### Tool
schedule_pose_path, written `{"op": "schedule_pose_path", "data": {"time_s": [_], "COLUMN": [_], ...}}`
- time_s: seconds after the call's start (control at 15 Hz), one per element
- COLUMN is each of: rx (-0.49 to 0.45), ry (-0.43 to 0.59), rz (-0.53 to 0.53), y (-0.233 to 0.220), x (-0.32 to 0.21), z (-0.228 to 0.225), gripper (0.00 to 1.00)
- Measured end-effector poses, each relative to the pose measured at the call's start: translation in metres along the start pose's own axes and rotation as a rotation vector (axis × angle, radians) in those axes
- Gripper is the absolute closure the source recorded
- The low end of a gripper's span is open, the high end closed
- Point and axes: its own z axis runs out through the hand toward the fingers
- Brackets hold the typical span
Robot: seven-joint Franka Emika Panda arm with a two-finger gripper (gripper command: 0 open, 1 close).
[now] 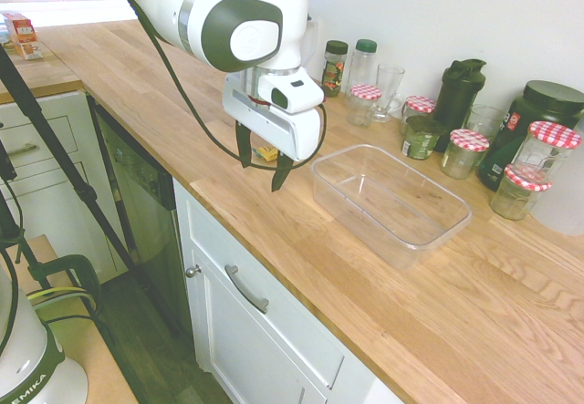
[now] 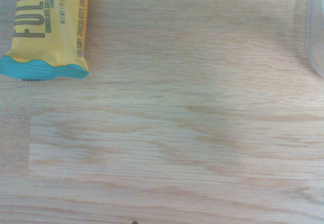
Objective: Put the protein bar into the container
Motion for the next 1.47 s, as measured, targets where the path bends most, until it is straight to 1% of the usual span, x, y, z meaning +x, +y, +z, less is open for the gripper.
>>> {"op": "schedule_pose_path", "data": {"time_s": [0.13,0.27,0.47,0.6,0.8,1.07,1.47], "rx": [-0.008,-0.013,-0.011,-0.005,-0.007,-0.004,-0.006], "ry": [0.009,0.035,0.078,0.086,0.079,0.079,0.086], "rz": [0.006,0.003,-0.014,-0.004,0.026,0.038,0.041], "y": [0.000,-0.009,-0.041,-0.059,-0.085,-0.122,-0.151], "x": [0.001,-0.002,-0.022,-0.031,-0.024,-0.020,-0.013], "z": [0.000,-0.008,-0.026,-0.030,-0.019,-0.008,-0.001], "gripper": [0.00,0.00,0.00,0.00,0.00,0.00,0.00]}}
